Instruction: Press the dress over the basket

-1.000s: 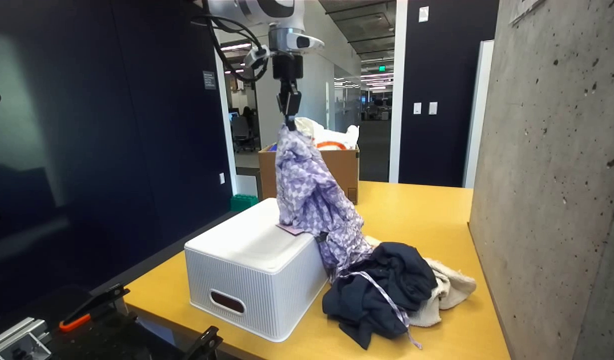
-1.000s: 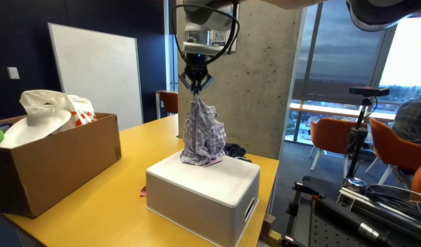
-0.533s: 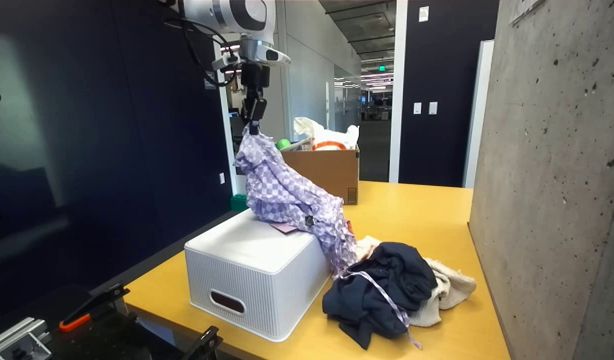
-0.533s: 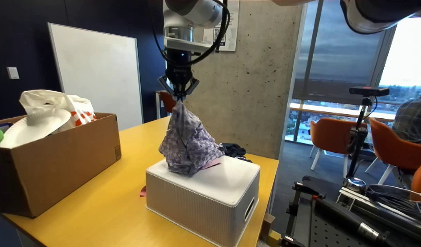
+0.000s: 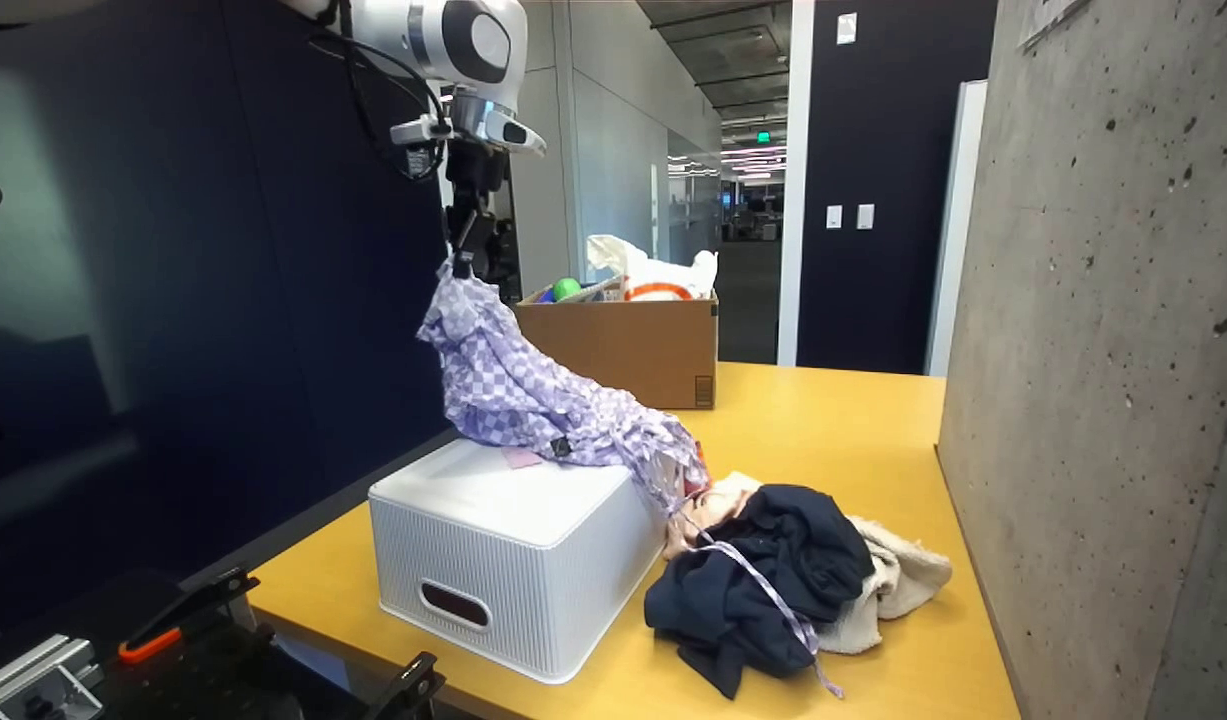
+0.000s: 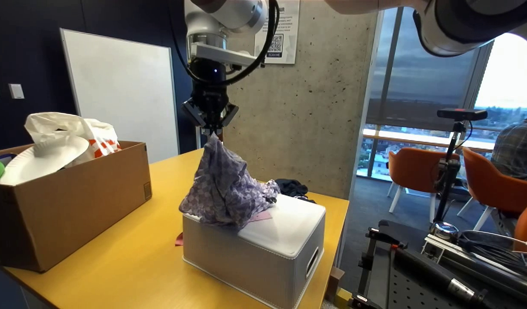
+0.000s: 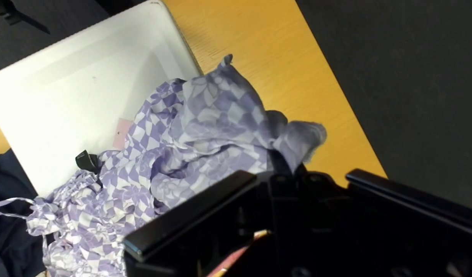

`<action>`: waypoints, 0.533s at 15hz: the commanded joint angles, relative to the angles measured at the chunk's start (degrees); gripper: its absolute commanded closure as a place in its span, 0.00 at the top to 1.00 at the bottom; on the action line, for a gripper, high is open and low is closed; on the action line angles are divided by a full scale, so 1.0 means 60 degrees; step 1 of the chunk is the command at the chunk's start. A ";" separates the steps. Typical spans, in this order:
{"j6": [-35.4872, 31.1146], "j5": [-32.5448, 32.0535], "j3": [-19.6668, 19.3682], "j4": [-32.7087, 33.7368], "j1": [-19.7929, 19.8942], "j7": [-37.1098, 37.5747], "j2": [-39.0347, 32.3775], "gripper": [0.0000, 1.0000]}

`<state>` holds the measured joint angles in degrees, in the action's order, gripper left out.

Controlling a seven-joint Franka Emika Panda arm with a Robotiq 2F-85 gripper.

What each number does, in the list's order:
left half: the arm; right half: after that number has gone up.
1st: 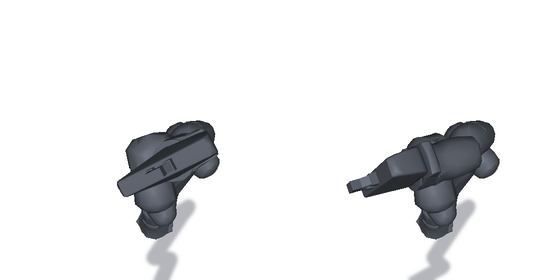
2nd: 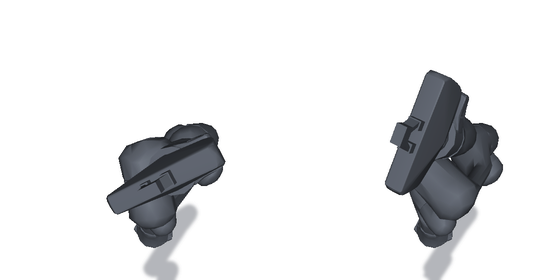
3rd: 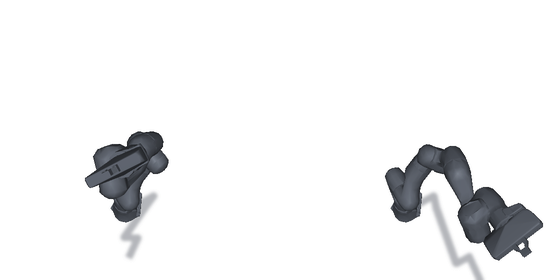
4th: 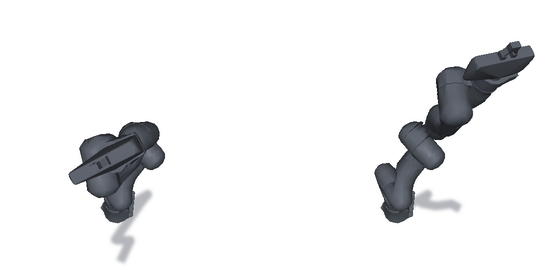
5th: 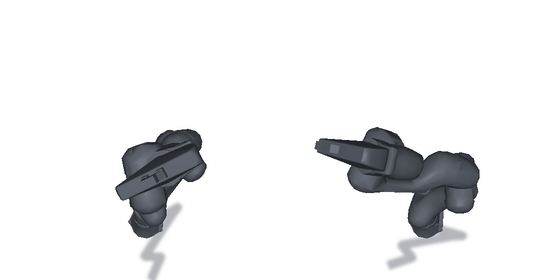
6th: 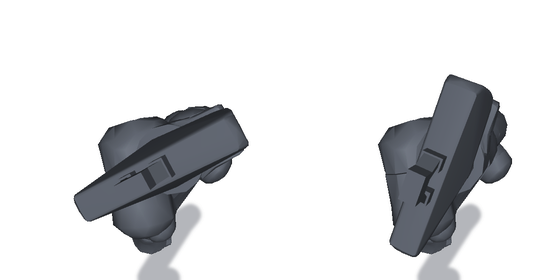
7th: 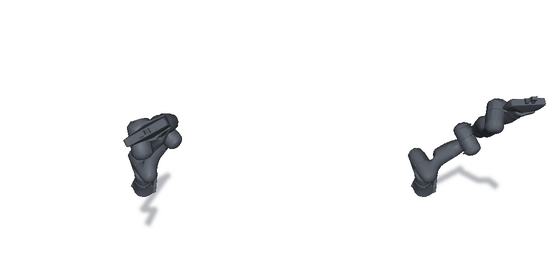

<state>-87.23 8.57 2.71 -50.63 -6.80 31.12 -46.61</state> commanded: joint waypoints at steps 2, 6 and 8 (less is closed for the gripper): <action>0.1185 0.0123 0.0104 0.0732 0.0148 -0.0118 -0.0360 0.35; 0.2441 0.0196 0.0058 0.0523 0.0611 -0.0335 0.0164 0.65; 0.3041 0.0045 -0.0063 0.0433 0.0930 -0.0535 0.0310 0.78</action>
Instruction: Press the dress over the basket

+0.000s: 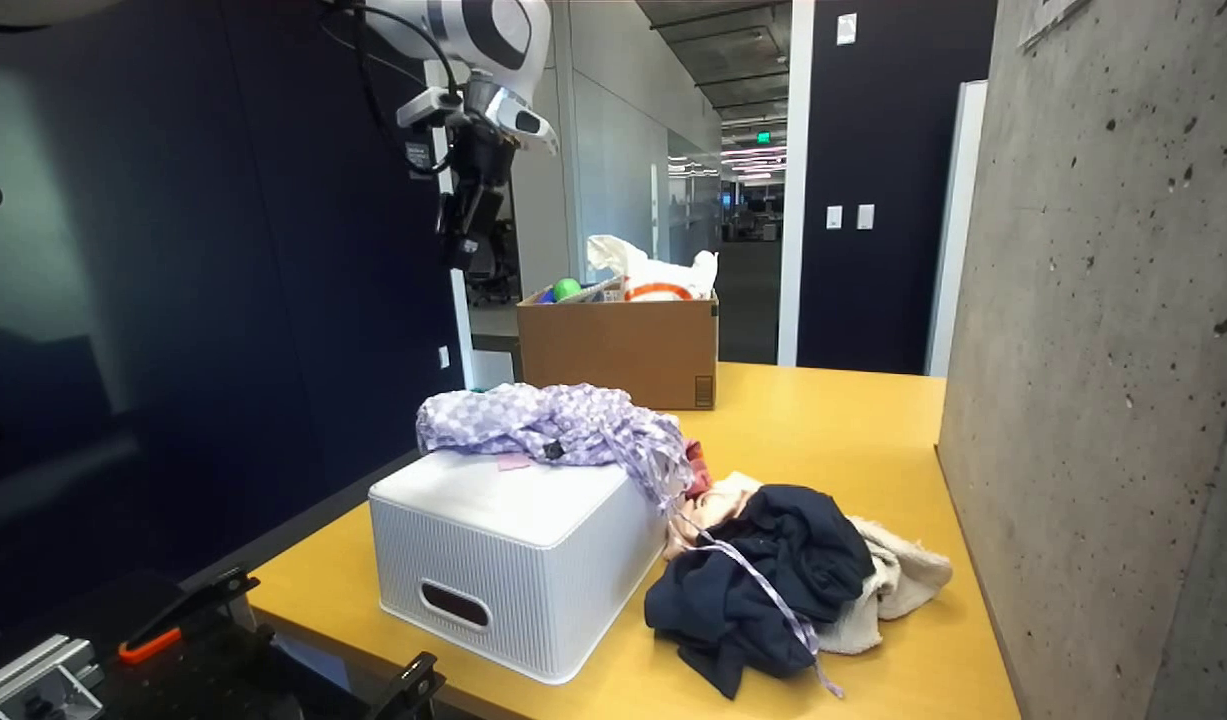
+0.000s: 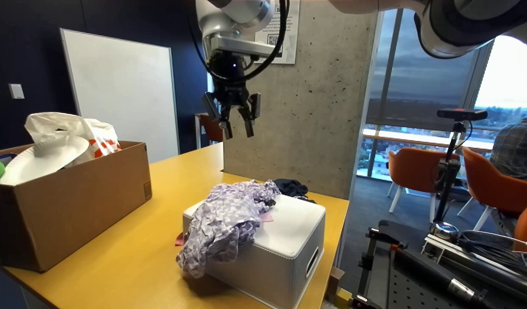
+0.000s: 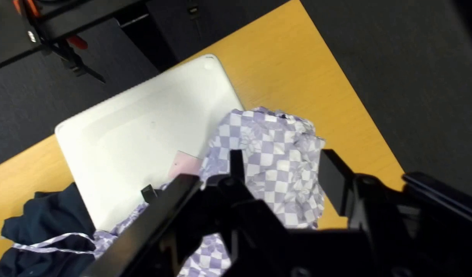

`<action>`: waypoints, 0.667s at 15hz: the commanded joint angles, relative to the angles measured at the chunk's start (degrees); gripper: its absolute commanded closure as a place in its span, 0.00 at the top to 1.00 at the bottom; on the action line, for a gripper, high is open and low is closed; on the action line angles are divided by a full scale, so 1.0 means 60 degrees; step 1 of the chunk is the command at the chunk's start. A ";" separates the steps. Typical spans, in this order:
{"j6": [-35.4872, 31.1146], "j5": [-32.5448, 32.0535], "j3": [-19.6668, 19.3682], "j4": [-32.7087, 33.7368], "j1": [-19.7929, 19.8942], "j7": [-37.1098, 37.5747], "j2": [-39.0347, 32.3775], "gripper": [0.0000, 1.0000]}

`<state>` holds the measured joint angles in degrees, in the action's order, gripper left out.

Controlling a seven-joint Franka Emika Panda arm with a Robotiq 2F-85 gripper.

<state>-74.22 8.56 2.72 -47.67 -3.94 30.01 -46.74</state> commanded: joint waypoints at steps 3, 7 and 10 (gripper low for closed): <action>0.1488 -0.0412 -0.0261 -0.0342 0.0806 -0.0959 0.0284 0.99; 0.1353 -0.0898 -0.0352 -0.0808 0.1074 -0.1719 -0.0022 1.00; 0.1334 -0.0956 -0.0336 -0.0875 0.1118 -0.1670 -0.0139 1.00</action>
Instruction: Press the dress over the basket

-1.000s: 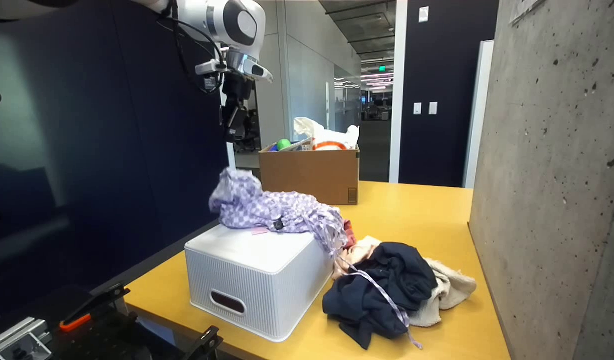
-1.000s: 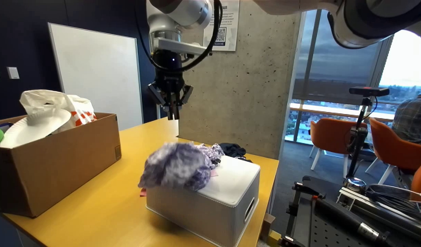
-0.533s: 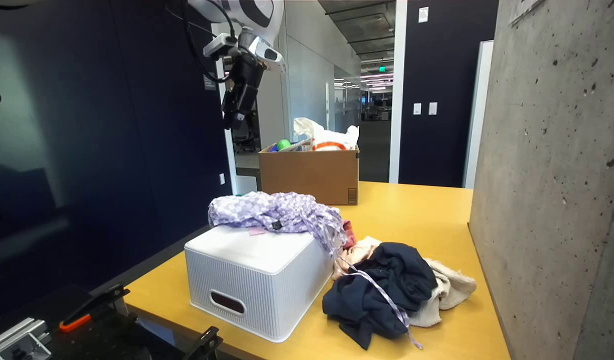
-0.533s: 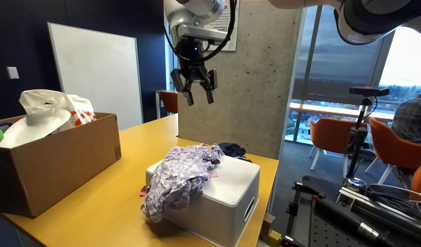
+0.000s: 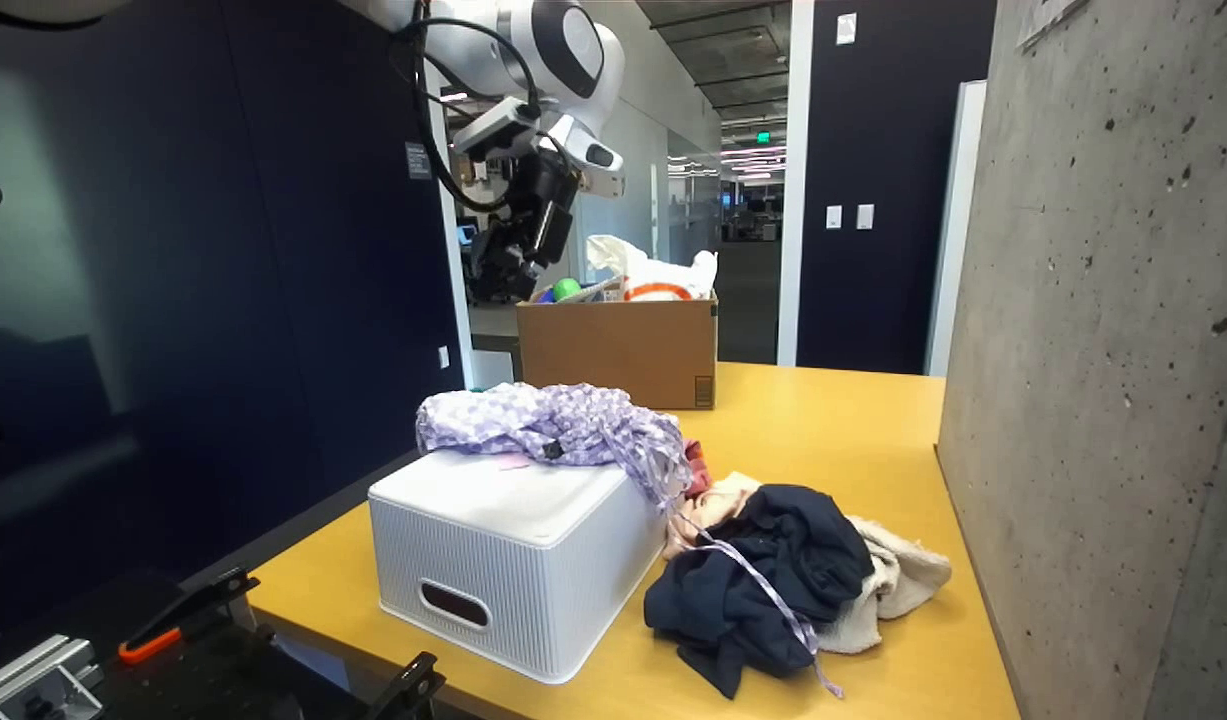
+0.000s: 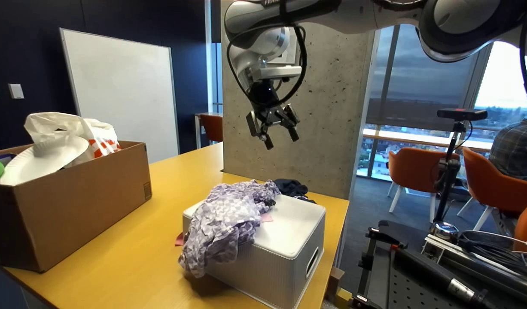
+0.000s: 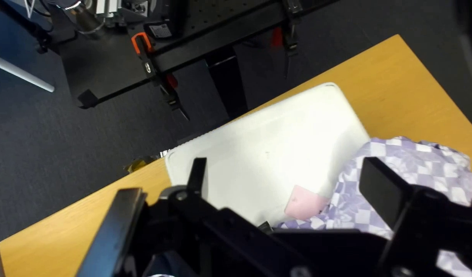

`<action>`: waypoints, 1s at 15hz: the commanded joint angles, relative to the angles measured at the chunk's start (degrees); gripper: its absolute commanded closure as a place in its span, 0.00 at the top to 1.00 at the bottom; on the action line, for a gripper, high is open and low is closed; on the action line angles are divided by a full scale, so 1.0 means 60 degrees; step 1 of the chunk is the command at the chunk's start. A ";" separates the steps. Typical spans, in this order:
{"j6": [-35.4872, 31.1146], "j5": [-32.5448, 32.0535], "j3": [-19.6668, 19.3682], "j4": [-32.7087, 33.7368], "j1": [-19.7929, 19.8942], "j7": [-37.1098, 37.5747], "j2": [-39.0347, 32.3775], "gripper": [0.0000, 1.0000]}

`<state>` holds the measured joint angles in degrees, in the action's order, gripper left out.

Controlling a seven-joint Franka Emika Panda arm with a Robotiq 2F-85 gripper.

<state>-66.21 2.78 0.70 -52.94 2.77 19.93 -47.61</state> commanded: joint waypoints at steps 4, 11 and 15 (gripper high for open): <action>0.0006 -0.0167 -0.0013 -0.0083 0.0006 -0.0231 -0.0166 1.00; -0.2233 -0.0544 -0.0122 -0.3010 -0.1351 0.1558 0.1991 1.00; -0.4134 -0.0418 -0.0465 -0.4834 -0.1694 0.2991 0.3179 1.00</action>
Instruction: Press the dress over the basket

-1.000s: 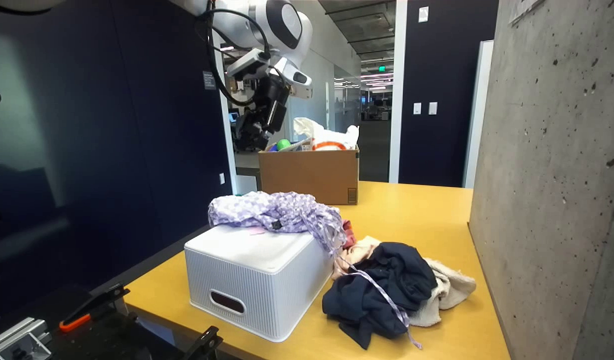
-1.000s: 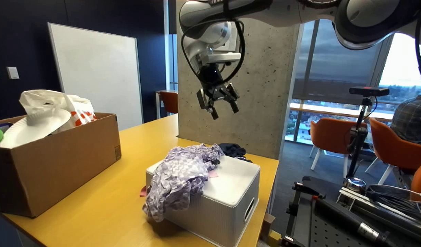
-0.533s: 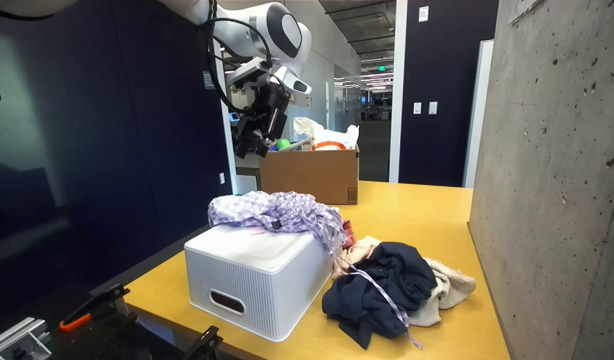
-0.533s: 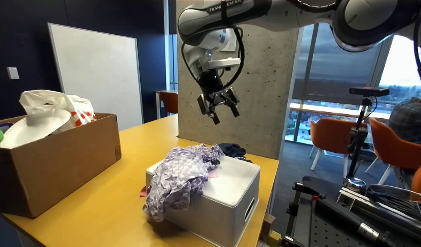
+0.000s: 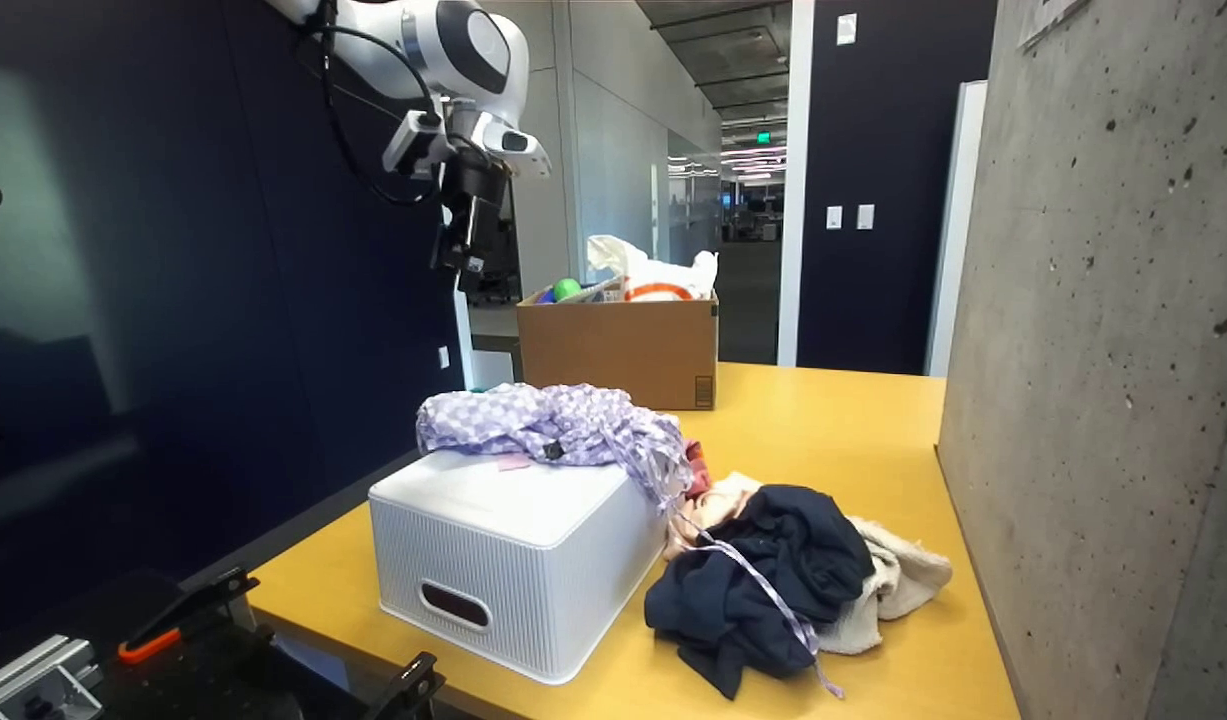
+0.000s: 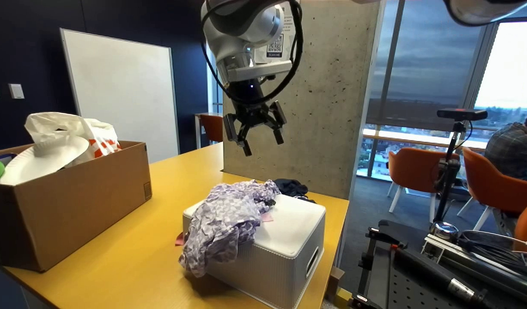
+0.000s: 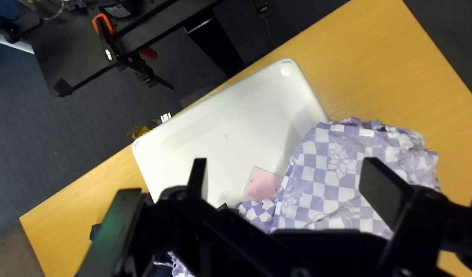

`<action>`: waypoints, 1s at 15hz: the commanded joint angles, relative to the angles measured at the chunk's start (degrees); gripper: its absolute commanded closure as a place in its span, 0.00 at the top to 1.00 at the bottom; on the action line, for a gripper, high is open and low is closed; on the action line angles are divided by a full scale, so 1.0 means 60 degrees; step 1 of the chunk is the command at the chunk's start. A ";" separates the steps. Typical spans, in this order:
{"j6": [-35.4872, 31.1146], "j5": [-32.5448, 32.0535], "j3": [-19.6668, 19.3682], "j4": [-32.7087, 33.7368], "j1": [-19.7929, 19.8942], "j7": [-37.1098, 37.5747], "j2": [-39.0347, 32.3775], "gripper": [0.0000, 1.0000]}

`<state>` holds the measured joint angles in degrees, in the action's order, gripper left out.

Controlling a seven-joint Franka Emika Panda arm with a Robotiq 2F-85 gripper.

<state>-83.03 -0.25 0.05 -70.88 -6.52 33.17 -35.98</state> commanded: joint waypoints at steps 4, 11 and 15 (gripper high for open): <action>-0.3424 0.0140 -0.0628 -0.3855 0.0128 0.1594 0.2038 1.00; -0.7533 -0.0203 -0.0847 -0.7102 0.0109 0.2425 0.2388 1.00; -0.9087 -0.0156 -0.0958 -0.7685 0.0155 0.2780 0.2349 1.00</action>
<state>-132.31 -0.59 -4.44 -113.43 -5.06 47.73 -24.25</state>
